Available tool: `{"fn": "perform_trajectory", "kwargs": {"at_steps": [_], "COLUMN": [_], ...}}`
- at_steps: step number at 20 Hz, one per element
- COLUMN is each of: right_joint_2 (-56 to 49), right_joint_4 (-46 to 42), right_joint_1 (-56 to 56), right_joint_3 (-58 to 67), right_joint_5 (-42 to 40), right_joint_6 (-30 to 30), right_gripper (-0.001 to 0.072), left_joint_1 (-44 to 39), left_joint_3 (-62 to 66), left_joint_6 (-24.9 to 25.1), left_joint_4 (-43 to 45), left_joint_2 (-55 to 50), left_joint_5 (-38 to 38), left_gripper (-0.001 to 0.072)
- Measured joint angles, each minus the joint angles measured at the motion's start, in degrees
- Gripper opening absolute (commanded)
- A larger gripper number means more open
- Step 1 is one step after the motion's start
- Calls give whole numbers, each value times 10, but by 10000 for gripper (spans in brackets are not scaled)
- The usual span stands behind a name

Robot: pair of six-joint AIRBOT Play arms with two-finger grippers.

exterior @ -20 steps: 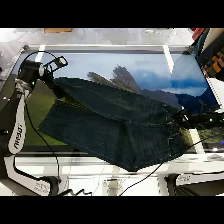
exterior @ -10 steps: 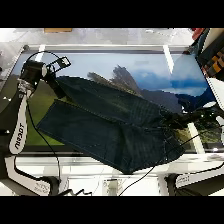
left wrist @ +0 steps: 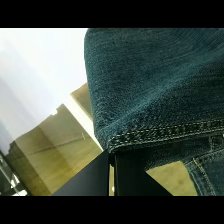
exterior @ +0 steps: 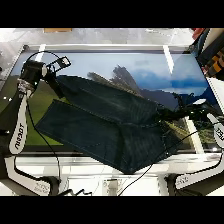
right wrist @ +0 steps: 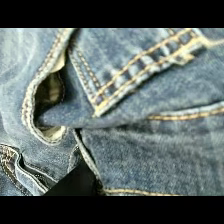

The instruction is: Fold the clothes and pants, and hang the long-sleeved shirts on hangers.

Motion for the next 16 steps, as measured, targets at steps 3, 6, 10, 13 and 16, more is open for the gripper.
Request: {"fn": "perform_trajectory", "kwargs": {"at_steps": [3,6,10,13,16], "right_joint_2": [7,24,45,51,53], "right_joint_4": [-15,-74,-132,-146,-154], "right_joint_1": [-1,-21,-77,-122,-157], "right_joint_3": [39,77,100,106,107], "right_joint_5": [0,-6,-20,-23,-24], "right_joint_6": [17,59,89,97,101], "right_gripper": [38,37,38,38,38], "left_joint_1": [0,0,3,4,10], "left_joint_3": [0,1,1,1,1], "left_joint_6": [0,8,16,16,-12], "left_joint_4": [0,0,-91,-153,-179], "left_joint_2": [0,6,5,-2,-6], "left_joint_5": [10,40,39,13,0], "left_gripper": [21,23,689,687,678]}}
